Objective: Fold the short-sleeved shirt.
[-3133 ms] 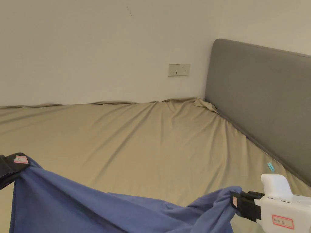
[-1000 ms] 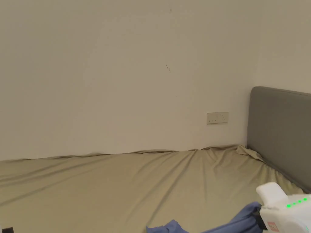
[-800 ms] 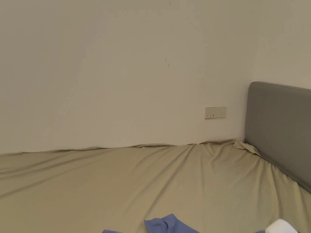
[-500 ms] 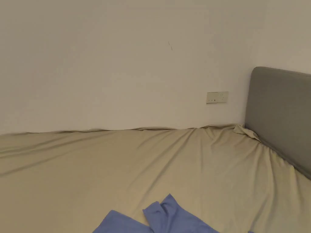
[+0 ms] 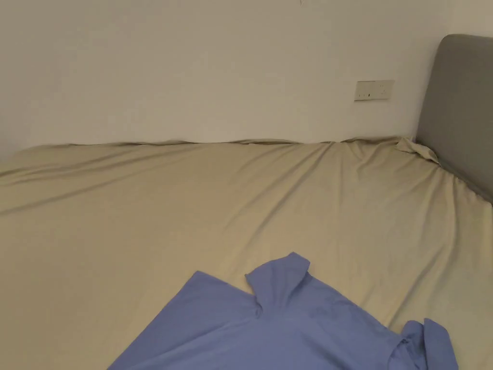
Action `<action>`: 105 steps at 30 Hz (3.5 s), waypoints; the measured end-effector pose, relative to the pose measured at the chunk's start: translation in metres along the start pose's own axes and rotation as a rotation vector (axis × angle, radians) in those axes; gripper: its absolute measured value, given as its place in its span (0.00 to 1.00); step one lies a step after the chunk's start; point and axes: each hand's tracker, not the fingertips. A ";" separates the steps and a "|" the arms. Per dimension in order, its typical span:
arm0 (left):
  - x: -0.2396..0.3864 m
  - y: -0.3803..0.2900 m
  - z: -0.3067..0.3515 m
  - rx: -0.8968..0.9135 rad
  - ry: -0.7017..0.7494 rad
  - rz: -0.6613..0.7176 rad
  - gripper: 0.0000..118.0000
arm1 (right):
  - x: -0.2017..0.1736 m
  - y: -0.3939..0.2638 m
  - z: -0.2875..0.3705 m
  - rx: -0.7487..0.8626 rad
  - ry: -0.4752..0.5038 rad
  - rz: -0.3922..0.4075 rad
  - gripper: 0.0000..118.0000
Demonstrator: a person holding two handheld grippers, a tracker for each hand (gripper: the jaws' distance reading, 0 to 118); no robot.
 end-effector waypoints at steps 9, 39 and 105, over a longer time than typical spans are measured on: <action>0.000 -0.011 -0.037 -0.048 0.103 -0.076 0.02 | 0.004 0.007 -0.035 -0.139 0.049 -0.029 0.11; 0.013 -0.060 0.121 0.293 0.057 0.090 0.00 | -0.098 -0.004 0.182 0.740 0.171 -0.100 0.02; 0.046 -0.011 0.063 0.221 -0.180 0.263 0.02 | -0.024 0.185 -0.036 0.415 0.260 -0.178 0.04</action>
